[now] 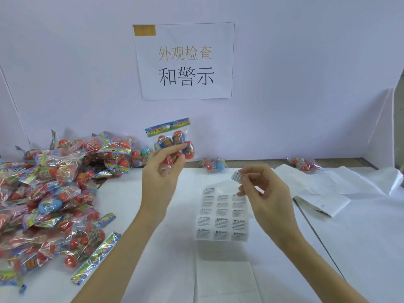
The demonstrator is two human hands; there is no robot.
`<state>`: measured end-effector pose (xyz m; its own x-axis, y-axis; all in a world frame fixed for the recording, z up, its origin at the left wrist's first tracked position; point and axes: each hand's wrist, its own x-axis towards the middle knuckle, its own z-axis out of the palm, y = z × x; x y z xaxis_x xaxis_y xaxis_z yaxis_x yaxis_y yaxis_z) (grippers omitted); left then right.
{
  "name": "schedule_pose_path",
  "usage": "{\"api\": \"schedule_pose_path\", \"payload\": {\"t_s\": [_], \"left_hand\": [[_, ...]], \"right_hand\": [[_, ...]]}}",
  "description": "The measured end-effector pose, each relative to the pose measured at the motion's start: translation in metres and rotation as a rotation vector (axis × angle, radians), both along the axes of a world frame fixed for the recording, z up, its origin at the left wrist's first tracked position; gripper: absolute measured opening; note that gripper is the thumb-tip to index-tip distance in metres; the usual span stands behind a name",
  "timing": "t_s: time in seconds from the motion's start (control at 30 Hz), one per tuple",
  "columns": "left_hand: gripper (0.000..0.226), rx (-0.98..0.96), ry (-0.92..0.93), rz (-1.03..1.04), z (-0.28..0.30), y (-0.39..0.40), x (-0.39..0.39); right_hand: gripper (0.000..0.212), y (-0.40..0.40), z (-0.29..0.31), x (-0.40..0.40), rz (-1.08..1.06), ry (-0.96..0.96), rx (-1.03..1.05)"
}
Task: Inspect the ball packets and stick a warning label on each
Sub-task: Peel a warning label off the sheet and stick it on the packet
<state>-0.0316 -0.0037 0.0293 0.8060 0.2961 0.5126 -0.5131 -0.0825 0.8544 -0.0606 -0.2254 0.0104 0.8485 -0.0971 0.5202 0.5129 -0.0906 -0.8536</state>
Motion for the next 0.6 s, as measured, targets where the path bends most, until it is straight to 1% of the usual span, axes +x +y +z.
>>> {"api": "schedule_pose_path", "payload": {"t_s": [0.07,0.2,0.3,0.37,0.43,0.5,0.6], "left_hand": [[0.027,-0.072,-0.006,-0.165,0.006,-0.005,-0.005],[0.029,0.056,0.065,-0.318,-0.002,-0.021,-0.009],[0.046,0.121,0.143,-0.396,-0.011,-0.031,-0.011],[0.059,0.134,0.143,-0.421,-0.015,-0.034,-0.011],[0.066,0.133,0.141,-0.405,-0.018,-0.036,-0.011],[0.066,0.142,0.143,-0.388,-0.019,-0.036,-0.011],[0.066,0.205,0.14,-0.397,-0.019,-0.035,-0.011]], "right_hand": [[0.022,0.001,0.002,0.0,0.051,0.043,0.042],[0.026,0.001,0.003,0.0,0.128,0.104,0.121],[0.037,-0.001,0.0,0.003,0.138,0.168,0.133],[0.041,-0.001,-0.003,0.005,0.122,0.206,0.103],[0.041,0.0,-0.005,0.006,0.106,0.207,0.057],[0.042,0.0,-0.006,0.007,0.084,0.199,0.007],[0.04,0.0,-0.008,0.007,0.075,0.201,-0.011]]}}
